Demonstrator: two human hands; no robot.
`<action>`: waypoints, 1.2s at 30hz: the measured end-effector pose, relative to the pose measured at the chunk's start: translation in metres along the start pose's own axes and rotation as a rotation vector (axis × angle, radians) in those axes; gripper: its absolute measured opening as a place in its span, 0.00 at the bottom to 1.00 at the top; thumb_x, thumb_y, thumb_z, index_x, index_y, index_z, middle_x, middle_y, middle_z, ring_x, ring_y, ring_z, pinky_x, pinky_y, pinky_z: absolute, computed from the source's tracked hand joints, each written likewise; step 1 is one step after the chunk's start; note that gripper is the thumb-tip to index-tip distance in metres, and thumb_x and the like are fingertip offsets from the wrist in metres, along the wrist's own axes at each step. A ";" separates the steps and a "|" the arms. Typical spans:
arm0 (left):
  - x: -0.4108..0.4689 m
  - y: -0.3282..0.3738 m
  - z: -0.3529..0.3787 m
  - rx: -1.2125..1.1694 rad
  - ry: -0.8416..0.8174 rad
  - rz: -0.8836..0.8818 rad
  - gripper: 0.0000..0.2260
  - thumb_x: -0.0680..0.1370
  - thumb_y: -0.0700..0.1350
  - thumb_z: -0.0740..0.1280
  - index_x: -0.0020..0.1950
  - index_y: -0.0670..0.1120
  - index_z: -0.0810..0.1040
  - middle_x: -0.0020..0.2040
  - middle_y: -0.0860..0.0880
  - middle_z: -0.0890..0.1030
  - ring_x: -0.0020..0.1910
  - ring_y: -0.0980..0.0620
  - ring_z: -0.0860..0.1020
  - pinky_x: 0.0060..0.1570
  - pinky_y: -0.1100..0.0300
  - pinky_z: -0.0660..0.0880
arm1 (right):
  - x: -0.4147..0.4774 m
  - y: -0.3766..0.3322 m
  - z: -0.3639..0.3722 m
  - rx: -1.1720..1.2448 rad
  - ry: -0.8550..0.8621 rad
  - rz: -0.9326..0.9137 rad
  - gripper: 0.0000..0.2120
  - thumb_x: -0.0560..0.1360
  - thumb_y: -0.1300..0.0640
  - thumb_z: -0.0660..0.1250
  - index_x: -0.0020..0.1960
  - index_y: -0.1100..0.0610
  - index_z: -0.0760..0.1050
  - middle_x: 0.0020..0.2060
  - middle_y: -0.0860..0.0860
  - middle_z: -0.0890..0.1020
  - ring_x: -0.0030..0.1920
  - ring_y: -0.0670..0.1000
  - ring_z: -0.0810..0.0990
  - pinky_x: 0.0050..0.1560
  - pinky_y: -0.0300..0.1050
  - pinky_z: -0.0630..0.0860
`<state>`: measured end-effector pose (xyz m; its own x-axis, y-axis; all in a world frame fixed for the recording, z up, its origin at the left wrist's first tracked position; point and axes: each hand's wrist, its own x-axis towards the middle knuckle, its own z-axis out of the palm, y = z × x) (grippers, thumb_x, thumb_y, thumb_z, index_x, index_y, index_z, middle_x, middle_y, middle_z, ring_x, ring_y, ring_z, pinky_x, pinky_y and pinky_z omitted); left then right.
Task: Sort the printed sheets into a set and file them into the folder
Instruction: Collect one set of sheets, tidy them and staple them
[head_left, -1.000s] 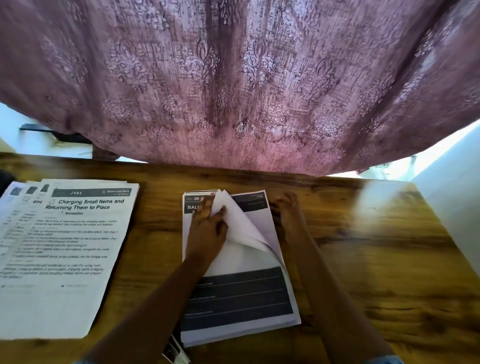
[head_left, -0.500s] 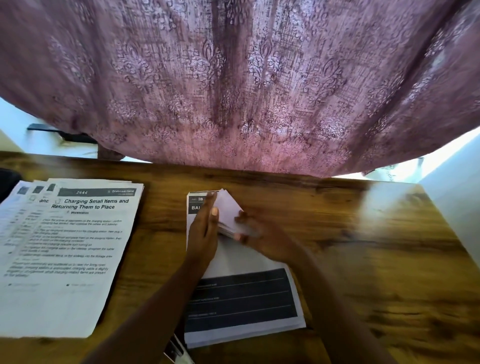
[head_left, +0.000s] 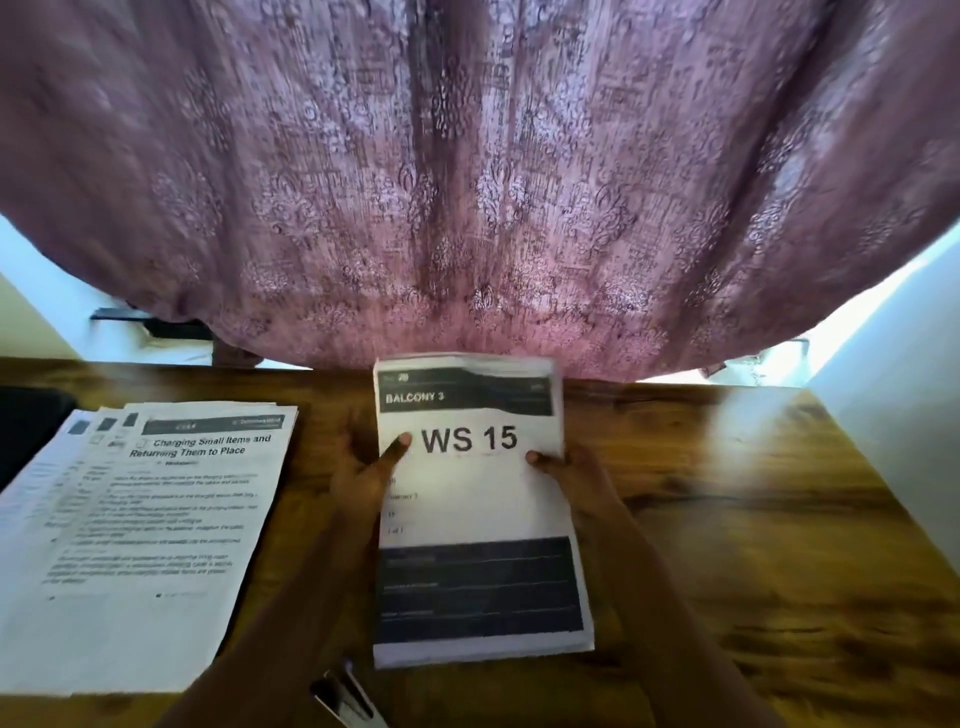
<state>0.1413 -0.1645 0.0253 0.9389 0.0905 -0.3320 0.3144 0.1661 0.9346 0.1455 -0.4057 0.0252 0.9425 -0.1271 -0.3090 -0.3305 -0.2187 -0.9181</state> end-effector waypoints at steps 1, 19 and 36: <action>-0.008 0.012 -0.002 -0.069 -0.128 -0.125 0.16 0.75 0.48 0.69 0.60 0.43 0.77 0.55 0.40 0.82 0.45 0.41 0.84 0.40 0.51 0.82 | -0.006 -0.006 -0.005 0.046 0.014 -0.012 0.11 0.74 0.54 0.70 0.55 0.54 0.73 0.50 0.50 0.79 0.47 0.49 0.78 0.47 0.44 0.76; -0.079 0.036 0.069 0.302 0.243 0.497 0.07 0.78 0.47 0.67 0.54 0.50 0.70 0.47 0.52 0.74 0.48 0.50 0.76 0.45 0.63 0.75 | -0.057 -0.041 0.029 0.087 0.375 -0.371 0.02 0.77 0.54 0.65 0.48 0.48 0.72 0.38 0.44 0.76 0.40 0.47 0.78 0.44 0.47 0.77; -0.063 0.023 0.038 -0.144 0.257 -0.032 0.14 0.74 0.39 0.72 0.57 0.46 0.73 0.51 0.45 0.80 0.50 0.43 0.79 0.50 0.48 0.78 | -0.060 -0.036 -0.034 0.510 -0.031 0.019 0.14 0.72 0.59 0.70 0.57 0.59 0.75 0.51 0.57 0.82 0.49 0.56 0.82 0.43 0.49 0.80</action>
<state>0.0949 -0.2034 0.0726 0.8570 0.3254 -0.3995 0.3031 0.3084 0.9016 0.0989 -0.4227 0.0852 0.9401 -0.0958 -0.3271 -0.2890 0.2846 -0.9141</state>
